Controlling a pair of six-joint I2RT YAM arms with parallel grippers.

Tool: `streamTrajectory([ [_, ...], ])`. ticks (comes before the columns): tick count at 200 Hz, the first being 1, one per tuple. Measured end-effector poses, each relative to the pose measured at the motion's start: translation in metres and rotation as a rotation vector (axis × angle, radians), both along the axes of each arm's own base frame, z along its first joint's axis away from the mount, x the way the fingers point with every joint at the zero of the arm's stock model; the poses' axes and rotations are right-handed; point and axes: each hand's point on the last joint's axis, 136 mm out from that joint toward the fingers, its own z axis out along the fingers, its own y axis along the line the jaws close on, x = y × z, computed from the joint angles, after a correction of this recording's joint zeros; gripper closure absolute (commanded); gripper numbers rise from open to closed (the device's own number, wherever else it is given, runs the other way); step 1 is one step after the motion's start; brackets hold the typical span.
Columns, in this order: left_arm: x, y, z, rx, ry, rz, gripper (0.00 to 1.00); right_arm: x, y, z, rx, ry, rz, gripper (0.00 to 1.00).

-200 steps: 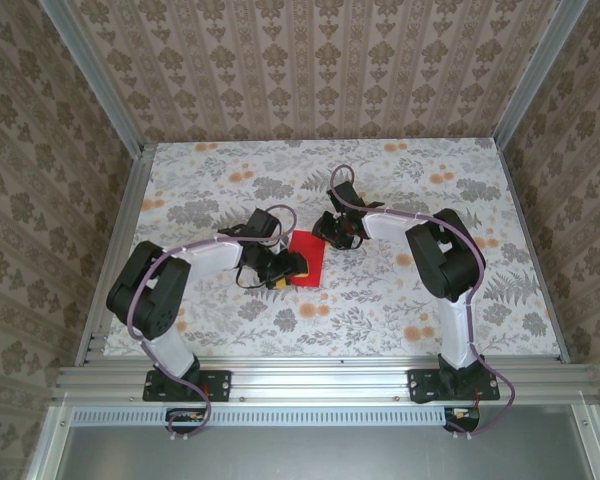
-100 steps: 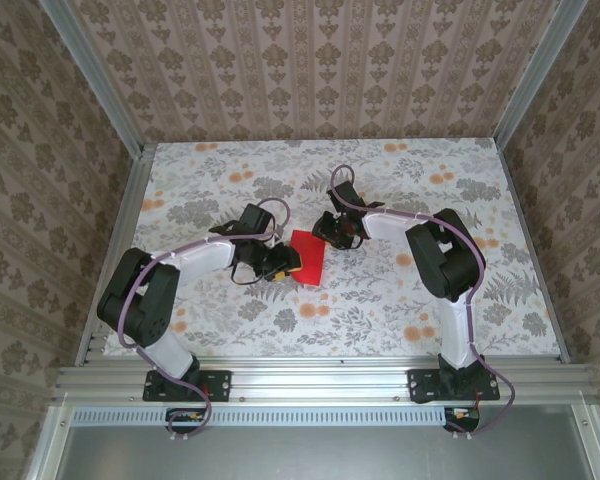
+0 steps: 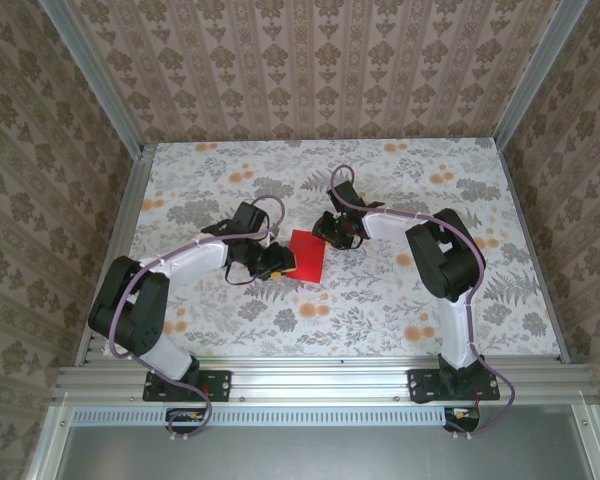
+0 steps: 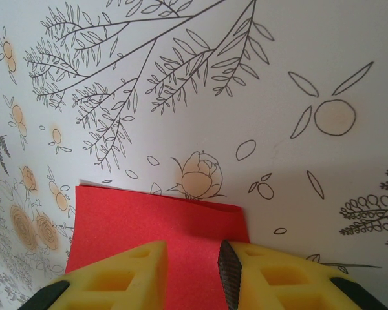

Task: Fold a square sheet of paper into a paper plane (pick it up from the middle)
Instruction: Fold the triangle a second time at the center of the table.

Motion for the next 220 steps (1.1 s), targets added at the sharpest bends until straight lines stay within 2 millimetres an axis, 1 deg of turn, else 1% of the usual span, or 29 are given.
streamTrajectory([
  [33,-0.005,-0.002,0.000,-0.018,0.016,-0.014,0.61,0.000,0.000,0.000,0.000,0.000,0.000,0.68],
  [67,-0.007,-0.003,0.001,-0.031,0.022,-0.027,0.67,0.000,0.000,0.000,0.000,0.000,0.000,0.68],
  [94,-0.007,-0.004,0.001,-0.035,0.017,-0.032,0.66,0.000,0.000,0.000,0.000,0.000,0.000,0.68],
  [128,-0.002,-0.007,0.005,-0.062,-0.002,-0.033,0.60,0.000,0.000,0.000,0.002,0.000,0.001,0.68],
  [153,0.005,-0.017,0.012,-0.127,-0.039,-0.042,0.57,0.000,0.000,0.000,0.003,0.001,0.002,0.68],
  [182,0.014,-0.028,0.013,-0.192,-0.069,-0.047,0.54,0.000,0.000,0.000,0.004,0.000,0.002,0.68],
  [220,0.026,-0.040,0.012,-0.254,-0.119,-0.062,0.45,0.000,0.001,0.000,0.006,0.000,0.003,0.68],
])
